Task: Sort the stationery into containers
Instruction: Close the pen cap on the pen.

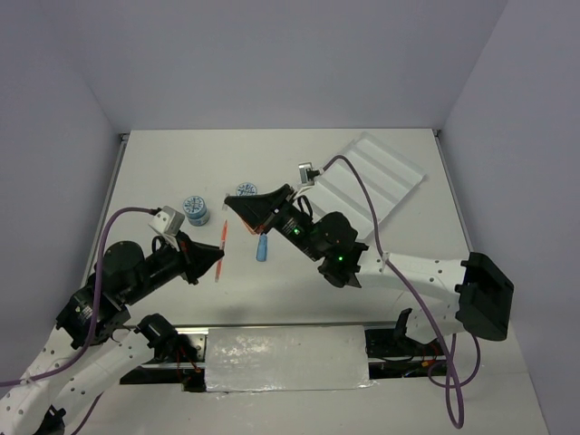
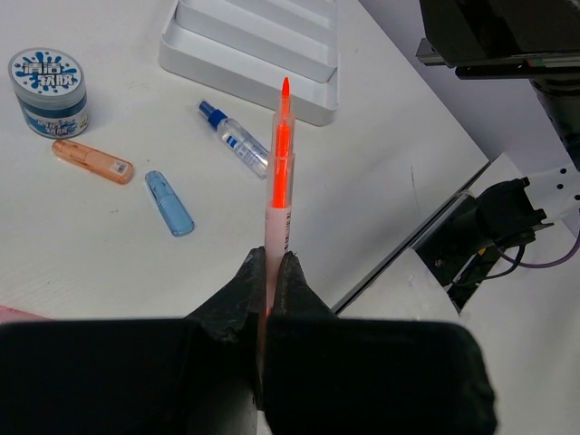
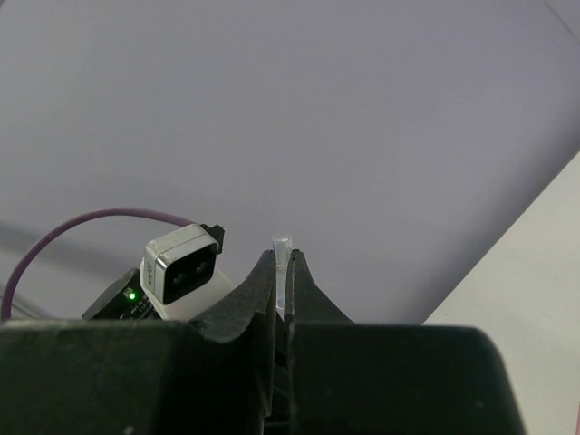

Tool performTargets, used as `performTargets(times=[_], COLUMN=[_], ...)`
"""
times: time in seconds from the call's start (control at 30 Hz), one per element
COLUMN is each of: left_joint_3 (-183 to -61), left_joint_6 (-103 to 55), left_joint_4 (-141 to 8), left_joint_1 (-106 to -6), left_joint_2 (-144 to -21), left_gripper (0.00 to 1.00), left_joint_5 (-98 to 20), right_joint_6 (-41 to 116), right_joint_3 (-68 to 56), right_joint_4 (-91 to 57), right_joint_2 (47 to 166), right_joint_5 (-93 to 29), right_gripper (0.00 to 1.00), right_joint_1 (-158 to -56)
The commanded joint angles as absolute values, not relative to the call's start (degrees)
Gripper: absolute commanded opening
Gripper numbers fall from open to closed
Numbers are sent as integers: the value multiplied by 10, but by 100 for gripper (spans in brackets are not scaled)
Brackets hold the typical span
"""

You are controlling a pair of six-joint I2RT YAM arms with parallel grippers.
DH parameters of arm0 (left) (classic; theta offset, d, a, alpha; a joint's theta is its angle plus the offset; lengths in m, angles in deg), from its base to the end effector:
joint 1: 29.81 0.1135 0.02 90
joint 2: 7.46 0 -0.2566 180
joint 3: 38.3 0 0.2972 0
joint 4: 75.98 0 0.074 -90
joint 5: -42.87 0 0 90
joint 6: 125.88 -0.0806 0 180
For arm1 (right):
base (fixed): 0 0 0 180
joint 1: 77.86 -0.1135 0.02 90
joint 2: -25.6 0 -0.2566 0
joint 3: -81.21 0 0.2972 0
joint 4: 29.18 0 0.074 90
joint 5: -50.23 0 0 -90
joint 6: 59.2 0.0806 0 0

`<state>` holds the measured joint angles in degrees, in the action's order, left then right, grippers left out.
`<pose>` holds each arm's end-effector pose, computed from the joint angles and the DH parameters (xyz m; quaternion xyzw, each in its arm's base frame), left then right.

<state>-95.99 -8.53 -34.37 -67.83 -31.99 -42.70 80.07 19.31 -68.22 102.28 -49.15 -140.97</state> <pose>0.1443 -0.1207 0.3599 0.0955 0.7511 -0.3771 0.5335 0.1873 0.3403 0.3505 0.0030 0.5453 0.6708 0.5027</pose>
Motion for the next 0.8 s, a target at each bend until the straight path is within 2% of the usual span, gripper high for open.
performTargets(times=[0.0,0.77], left_joint_3=[-964,-964], left_joint_6=[-83,-81], left_joint_4=[-366,-363], left_joint_1=[-676,-676], left_joint_2=[-319,-314], left_gripper=[0,0], left_joint_5=[-417,-428], right_joint_6=[777,749], right_joint_3=[160,196], right_joint_4=[-668,-666], right_joint_2=[1036,1043], right_joint_5=[-484,-483], right_gripper=[0,0], right_joint_1=[-1414,-1415])
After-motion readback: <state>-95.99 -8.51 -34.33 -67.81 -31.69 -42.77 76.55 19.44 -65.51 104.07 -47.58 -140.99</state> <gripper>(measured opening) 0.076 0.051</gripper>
